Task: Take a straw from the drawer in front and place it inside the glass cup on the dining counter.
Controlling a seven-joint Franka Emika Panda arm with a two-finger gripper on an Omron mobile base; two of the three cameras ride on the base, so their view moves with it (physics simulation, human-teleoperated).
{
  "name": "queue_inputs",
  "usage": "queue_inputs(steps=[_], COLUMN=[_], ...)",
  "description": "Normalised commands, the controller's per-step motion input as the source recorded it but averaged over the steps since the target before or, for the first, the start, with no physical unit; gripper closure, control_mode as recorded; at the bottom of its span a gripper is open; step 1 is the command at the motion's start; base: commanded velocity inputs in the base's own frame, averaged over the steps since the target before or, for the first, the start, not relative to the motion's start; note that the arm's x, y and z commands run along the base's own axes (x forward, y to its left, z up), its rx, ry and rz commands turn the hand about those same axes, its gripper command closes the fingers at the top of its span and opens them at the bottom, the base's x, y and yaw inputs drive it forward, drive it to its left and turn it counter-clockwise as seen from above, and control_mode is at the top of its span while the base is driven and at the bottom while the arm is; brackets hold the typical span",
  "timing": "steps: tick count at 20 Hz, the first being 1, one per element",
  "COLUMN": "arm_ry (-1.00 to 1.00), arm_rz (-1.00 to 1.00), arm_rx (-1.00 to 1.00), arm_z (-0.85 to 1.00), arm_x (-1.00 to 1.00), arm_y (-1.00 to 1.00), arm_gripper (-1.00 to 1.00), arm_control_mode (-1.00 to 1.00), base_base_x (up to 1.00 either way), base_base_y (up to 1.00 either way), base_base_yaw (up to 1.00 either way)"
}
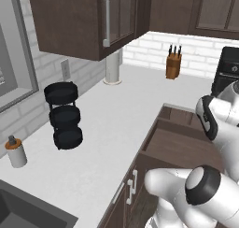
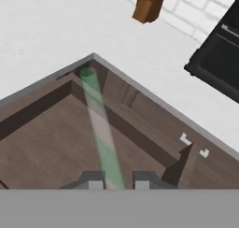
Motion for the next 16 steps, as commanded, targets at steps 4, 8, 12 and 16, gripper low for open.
queue_inputs(steps=[4,8,12,16], arm_ry=[-0.06,0.0,0.0,0.0], arm_rz=[-0.01,0.0,0.0,0.0], arm_rx=[0.0,0.0,0.0,0.0], arm_z=[0.01,0.0,0.0,0.0], arm_x=[-0.08,0.0,0.0,0.0], arm_y=[0.02,0.0,0.0,0.0], arm_gripper=[1.0,1.0,1.0,1.0], arm_control_mode=[-1.0,1.0,1.0,1.0], base_base_x=[0.0,-0.28,-0.26,-0.11], base_base_y=[0.0,-0.19,-0.34,-0.39], base_base_yaw=[0.0,-0.21,-0.34,-0.43])
